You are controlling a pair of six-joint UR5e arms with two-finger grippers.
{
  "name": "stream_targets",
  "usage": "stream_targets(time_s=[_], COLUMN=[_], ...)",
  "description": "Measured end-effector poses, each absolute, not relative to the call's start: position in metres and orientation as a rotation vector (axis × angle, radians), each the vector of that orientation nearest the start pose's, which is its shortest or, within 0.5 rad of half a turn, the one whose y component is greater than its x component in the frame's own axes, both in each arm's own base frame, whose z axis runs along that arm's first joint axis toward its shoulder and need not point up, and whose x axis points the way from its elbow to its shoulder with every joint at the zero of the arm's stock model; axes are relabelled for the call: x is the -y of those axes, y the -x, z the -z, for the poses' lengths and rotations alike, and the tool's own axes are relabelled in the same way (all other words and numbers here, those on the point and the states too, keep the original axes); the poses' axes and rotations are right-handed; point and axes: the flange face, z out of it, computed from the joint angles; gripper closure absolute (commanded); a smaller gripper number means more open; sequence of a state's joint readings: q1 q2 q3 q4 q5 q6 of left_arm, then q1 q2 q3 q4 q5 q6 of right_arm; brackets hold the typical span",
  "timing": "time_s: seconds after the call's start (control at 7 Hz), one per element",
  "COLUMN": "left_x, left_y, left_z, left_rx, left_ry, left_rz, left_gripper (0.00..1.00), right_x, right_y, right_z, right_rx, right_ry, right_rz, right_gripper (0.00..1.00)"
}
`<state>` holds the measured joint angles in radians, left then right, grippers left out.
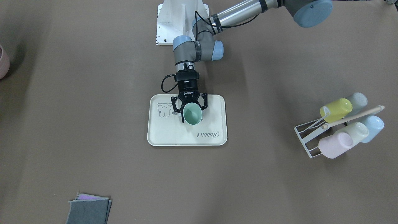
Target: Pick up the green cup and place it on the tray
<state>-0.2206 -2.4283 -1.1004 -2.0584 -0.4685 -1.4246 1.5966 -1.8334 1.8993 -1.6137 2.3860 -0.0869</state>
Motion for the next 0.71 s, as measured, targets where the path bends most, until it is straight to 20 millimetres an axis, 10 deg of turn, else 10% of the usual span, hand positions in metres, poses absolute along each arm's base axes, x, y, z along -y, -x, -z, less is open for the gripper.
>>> stream_targets(time_s=[0.71], left_x=[0.3794], left_y=[-0.7208], left_z=[-0.2427], left_rx=[-0.587], left_ry=[-1.154], left_rz=[0.533], left_gripper=[0.02], right_x=[0.3807], right_y=[-0.0704], right_z=[-0.6139], right_rx=[0.812], right_ry=[-0.068], right_rz=[0.072], right_gripper=[0.0])
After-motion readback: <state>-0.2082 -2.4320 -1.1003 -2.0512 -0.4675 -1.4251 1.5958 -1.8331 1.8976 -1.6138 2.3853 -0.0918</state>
